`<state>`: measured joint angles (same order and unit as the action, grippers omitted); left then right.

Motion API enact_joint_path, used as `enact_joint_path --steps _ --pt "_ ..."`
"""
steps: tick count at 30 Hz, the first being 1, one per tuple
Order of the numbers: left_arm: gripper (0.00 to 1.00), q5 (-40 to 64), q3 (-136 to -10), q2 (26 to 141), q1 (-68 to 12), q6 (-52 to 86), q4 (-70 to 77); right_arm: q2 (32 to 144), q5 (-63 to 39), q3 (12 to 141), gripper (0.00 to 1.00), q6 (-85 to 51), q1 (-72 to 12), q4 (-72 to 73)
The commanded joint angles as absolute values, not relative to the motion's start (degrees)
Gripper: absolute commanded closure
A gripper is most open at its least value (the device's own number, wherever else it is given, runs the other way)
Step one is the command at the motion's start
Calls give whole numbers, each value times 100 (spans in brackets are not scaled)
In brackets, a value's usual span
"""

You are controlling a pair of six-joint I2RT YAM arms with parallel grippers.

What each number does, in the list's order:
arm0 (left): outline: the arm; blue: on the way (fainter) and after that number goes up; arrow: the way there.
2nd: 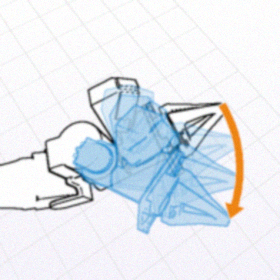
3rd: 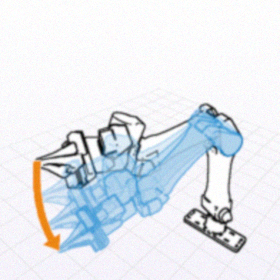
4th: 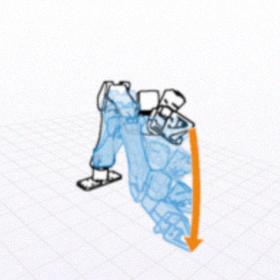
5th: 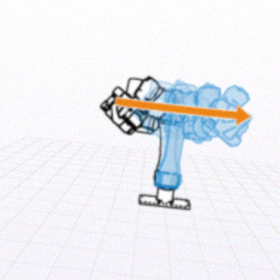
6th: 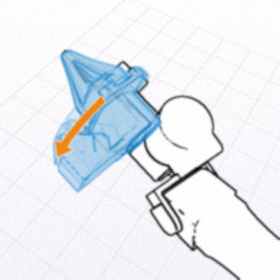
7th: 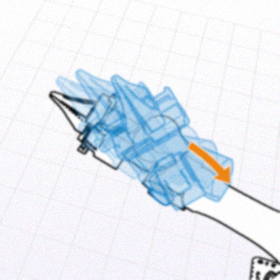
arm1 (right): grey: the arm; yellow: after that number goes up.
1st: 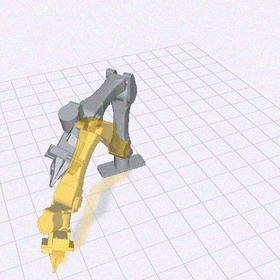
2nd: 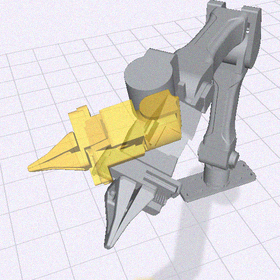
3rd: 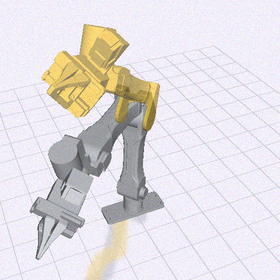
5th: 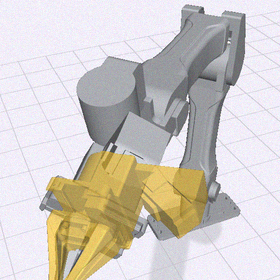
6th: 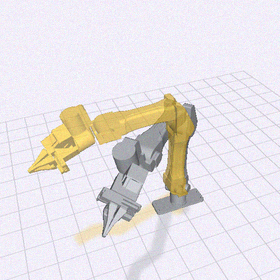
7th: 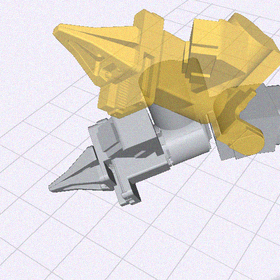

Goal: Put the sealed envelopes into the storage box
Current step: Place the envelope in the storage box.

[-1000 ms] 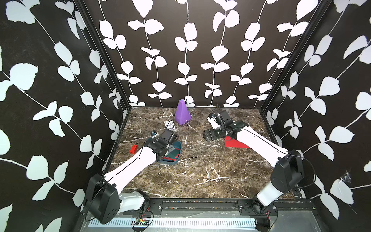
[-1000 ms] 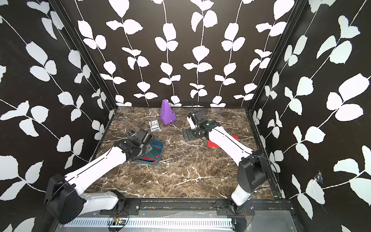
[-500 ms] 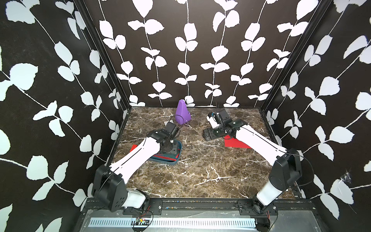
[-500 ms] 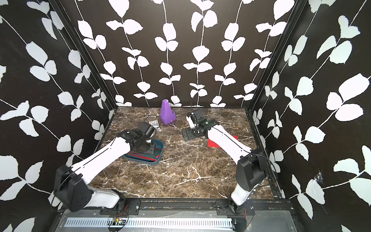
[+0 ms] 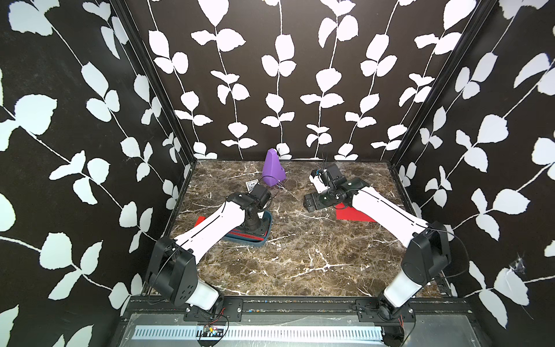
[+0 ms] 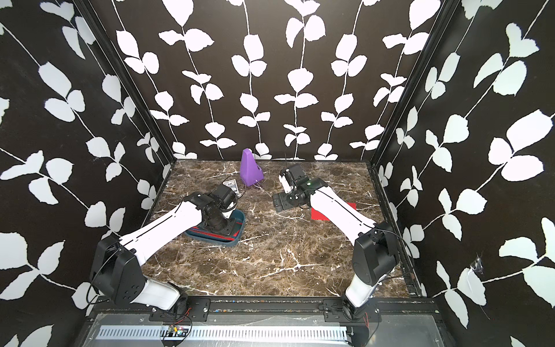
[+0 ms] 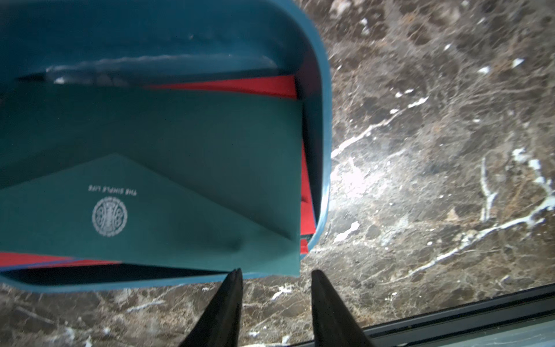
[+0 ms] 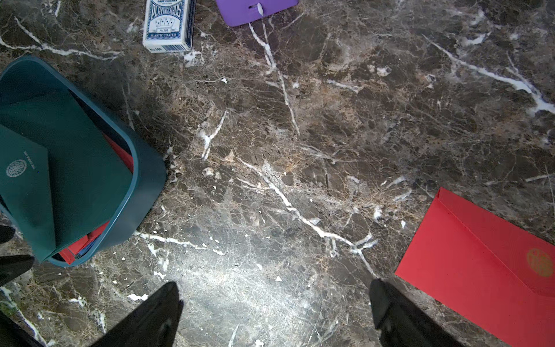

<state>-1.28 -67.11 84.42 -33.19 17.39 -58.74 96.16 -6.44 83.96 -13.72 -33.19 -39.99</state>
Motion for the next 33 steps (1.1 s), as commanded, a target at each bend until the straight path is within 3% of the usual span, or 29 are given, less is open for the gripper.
enact_joint_path --steps 1,6,15,26,33 --pt "59 -475 -6665 8163 -3296 1955 -6410 9690 -630 8502 1 -1389 -3363 -3988" --pt "62 -854 -6655 7958 -3286 2239 -6543 9766 -686 8555 1 -1427 -3357 -3948" --pt "68 -622 -6555 8582 -3248 2369 -6062 9764 -782 8574 1 -1485 -3357 -3871" --pt "69 -361 -6943 9165 -3237 2281 -5689 9735 -821 8457 1 -1551 -3357 -3807" --pt "66 -481 -7135 8710 -3182 2442 -5869 9654 -767 8450 1 -1463 -3359 -3890"
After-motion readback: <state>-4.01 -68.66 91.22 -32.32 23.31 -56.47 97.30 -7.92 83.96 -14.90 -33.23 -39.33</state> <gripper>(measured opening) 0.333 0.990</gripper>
